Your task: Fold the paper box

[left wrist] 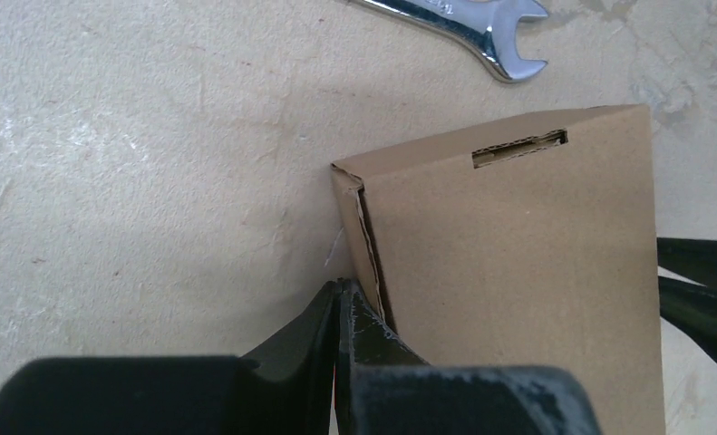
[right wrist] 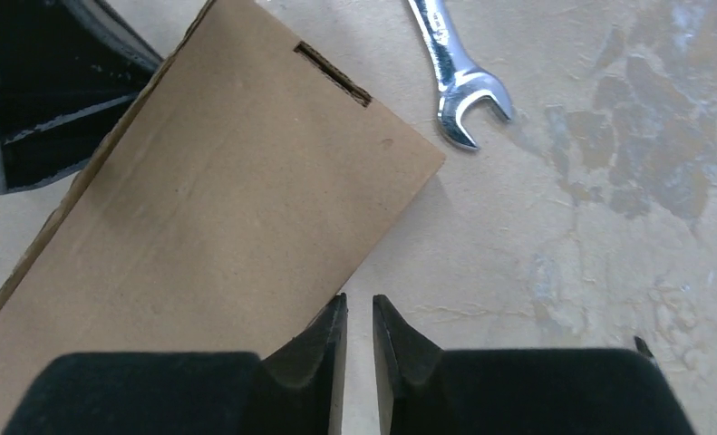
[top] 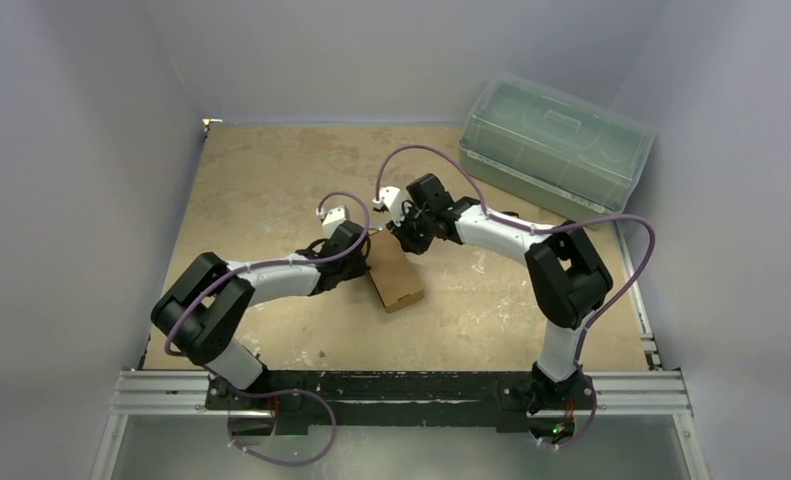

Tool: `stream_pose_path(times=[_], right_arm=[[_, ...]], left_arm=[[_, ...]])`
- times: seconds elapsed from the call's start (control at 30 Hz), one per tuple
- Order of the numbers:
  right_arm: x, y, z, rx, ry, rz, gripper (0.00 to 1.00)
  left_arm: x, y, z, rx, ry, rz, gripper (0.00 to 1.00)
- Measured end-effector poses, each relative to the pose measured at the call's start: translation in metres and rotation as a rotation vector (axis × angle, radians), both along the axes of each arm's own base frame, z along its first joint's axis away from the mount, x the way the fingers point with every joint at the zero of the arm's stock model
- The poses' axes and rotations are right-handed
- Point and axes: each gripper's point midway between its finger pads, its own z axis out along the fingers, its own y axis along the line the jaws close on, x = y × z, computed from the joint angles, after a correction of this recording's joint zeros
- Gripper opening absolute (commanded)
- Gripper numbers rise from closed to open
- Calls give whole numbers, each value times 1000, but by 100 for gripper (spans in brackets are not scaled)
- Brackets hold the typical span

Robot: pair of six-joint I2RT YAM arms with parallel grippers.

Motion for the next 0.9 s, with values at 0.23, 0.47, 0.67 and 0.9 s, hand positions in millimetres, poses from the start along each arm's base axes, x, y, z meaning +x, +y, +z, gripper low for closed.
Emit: stream_pose_path(times=[0.23, 0.47, 0.67, 0.9], right_arm=[[25, -28, 41, 73, -56, -93, 51], [35, -70, 123, 324, -123, -144, 87], [-2, -62, 104, 647, 179, -75, 99], [-26, -54, 48, 665, 467, -123, 99]], left_arm=[[-7, -5, 37, -65, -69, -64, 10], [-48, 4, 85, -202, -191, -173, 60], [-78, -2, 66, -328, -190, -258, 72], [-70, -16, 42, -328, -142, -277, 73]])
